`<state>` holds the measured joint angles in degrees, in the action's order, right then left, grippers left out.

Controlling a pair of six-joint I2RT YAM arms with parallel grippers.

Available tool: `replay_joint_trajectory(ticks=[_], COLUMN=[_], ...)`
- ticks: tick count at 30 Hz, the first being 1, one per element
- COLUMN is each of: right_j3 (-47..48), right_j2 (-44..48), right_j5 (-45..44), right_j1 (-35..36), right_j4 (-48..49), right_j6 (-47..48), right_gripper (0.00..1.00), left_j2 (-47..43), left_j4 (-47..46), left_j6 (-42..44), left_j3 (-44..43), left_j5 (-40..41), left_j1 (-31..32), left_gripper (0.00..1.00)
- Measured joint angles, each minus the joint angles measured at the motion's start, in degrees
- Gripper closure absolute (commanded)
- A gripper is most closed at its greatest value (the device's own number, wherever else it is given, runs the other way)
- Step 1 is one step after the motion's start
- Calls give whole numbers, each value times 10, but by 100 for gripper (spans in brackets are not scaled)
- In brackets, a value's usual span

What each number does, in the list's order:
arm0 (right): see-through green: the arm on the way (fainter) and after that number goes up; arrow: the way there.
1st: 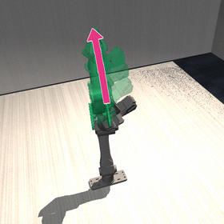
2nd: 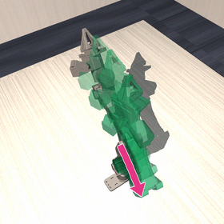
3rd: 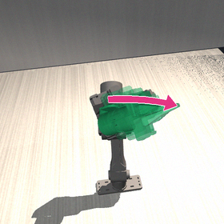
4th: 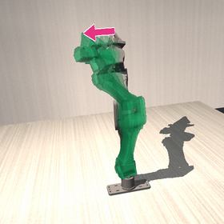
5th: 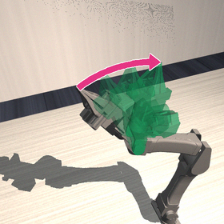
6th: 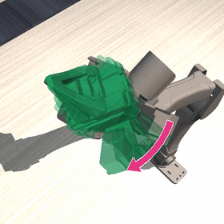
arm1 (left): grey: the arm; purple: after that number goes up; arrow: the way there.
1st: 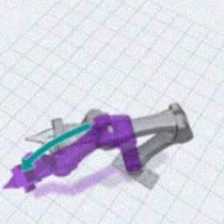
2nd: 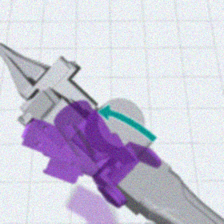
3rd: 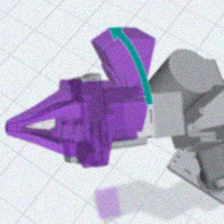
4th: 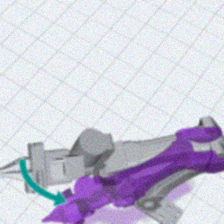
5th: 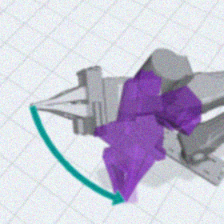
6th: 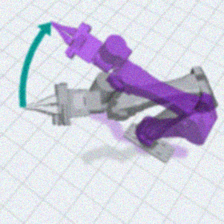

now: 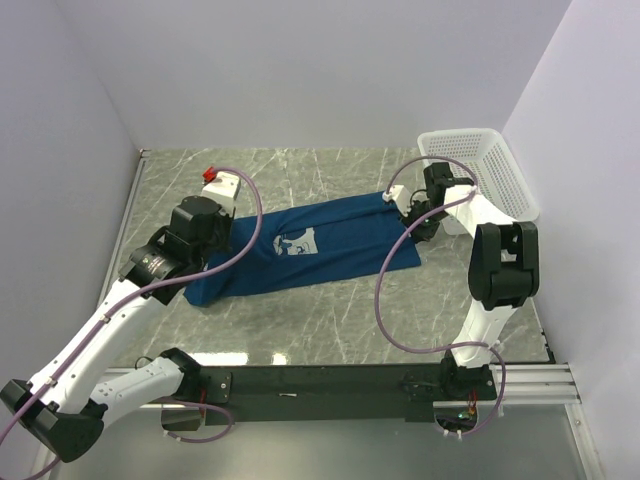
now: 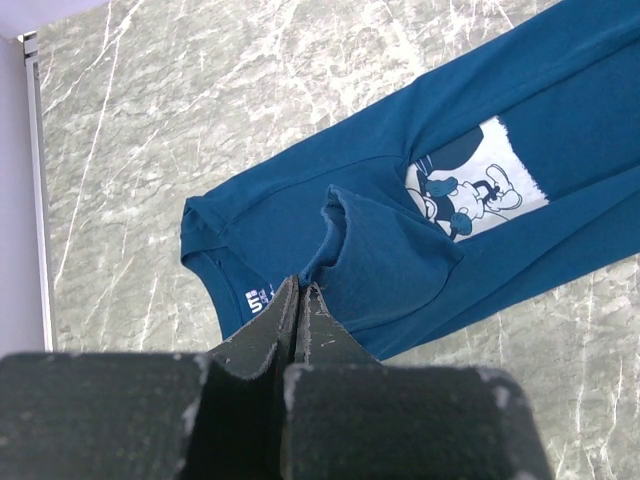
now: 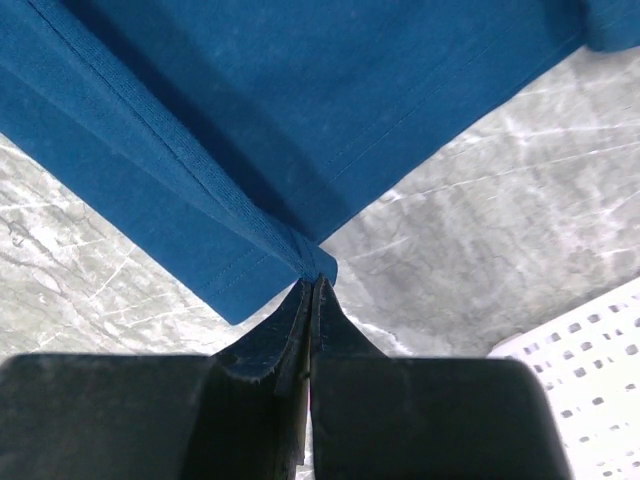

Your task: Fold and stack the t-shirts

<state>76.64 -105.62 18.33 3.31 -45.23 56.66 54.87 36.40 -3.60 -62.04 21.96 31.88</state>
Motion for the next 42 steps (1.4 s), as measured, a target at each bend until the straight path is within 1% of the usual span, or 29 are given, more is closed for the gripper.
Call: replay_joint_trajectory(ticks=[19, 20, 22, 23, 24, 26, 28, 36, 42], right_j3=[35, 36, 37, 37, 37, 37, 36, 32, -3], right_j2=[-32, -34, -37, -38, -38, -38, -37, 7, 52], right_j5=[10, 11, 12, 13, 13, 13, 17, 56, 95], right_j1=[0, 0, 0, 0, 0, 0, 0, 0, -1], right_j4=[-2, -2, -2, -2, 0, 4, 14, 26, 32], right_j6=[-10, -12, -17, -18, -21, -27, -36, -66, -78], right_gripper=[99, 97, 84, 75, 60, 52, 41, 39, 39], left_j2=[3, 4, 8, 10, 13, 20, 29, 71, 103], left_j4=[0, 0, -1, -2, -2, -3, -7, -31, -41], left_j6=[0, 0, 0, 0, 0, 0, 0, 6, 16], left_j3=[0, 0, 0, 0, 0, 0, 0, 0, -4], left_j5=[0, 0, 0, 0, 0, -1, -2, -11, -11], left_j1=[-9, -10, -11, -12, -13, -15, -18, -29, -37], left_gripper=[99, 99, 99, 99, 99, 99, 99, 99, 99])
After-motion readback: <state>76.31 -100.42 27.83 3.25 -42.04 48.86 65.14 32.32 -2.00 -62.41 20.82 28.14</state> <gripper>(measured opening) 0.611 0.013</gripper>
